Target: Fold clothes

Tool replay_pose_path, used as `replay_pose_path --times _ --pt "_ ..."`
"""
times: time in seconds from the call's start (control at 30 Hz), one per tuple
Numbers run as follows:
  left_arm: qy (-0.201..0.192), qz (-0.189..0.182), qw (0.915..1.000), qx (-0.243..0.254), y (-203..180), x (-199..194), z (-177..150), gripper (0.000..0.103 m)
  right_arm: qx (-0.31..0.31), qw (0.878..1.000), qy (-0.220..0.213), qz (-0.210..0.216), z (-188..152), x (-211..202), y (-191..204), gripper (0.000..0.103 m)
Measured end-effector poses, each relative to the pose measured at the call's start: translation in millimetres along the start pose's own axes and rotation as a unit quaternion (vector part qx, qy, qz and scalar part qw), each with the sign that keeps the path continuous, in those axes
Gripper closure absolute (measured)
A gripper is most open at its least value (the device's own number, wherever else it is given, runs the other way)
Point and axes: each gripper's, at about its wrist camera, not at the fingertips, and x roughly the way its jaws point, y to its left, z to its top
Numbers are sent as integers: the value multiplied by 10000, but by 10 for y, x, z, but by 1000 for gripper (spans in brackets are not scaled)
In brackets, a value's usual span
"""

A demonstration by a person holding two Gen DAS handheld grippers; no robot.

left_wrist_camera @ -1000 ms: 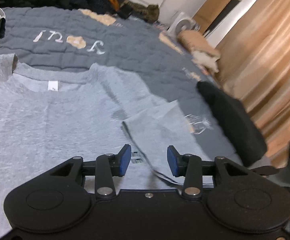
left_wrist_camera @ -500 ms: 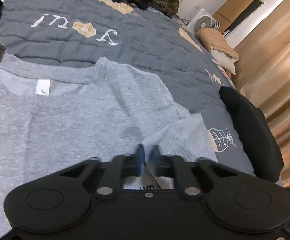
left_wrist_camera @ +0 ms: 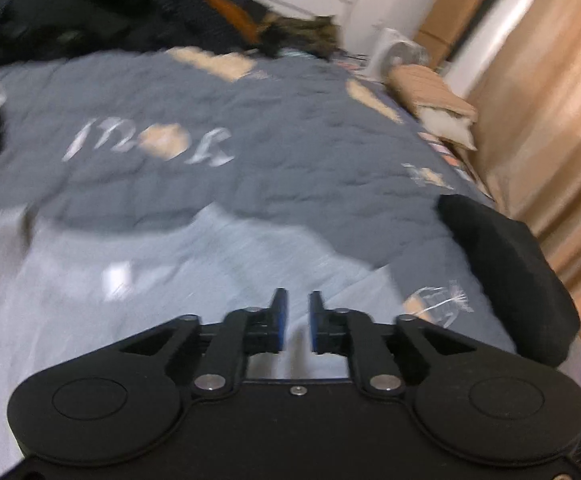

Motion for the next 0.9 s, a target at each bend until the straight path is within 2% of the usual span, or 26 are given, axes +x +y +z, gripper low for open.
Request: replay_pose_path --times 0.03,0.23,0.37,0.5,0.57,0.63,0.67,0.7,0.83,0.9 --pt "15 -40 9999 156 -101 46 46 64 12 10000 5 1 1 0 -1 94" --pt "532 -104 9933 1025 -680 726 152 63 175 9998 41 70 26 16 -44 93" --pt "904 -69 9880 1248 -864 1129 180 63 178 9998 49 78 38 18 -47 93" --pt "1460 89 9784 1461 -935 1434 174 73 186 9998 28 96 34 25 -66 93" --pt "1581 128 9754 1530 -932 1507 157 82 220 9997 22 85 35 30 -65 93" --pt "1611 -49 9765 1429 -895 1533 163 98 231 9997 -22 78 36 31 -62 97" --pt "1593 -149 9777 1362 -875 1535 179 101 237 9997 -49 100 38 26 -62 99" --pt "1554 -209 9789 1308 -865 1534 204 102 247 9996 -73 121 41 22 -62 103" --pt "1030 -121 9886 1089 -866 1508 363 103 360 9989 -278 89 62 -59 -85 103" --pt "904 -136 9913 952 -855 1519 440 103 486 9979 -413 67 83 -119 -154 103"
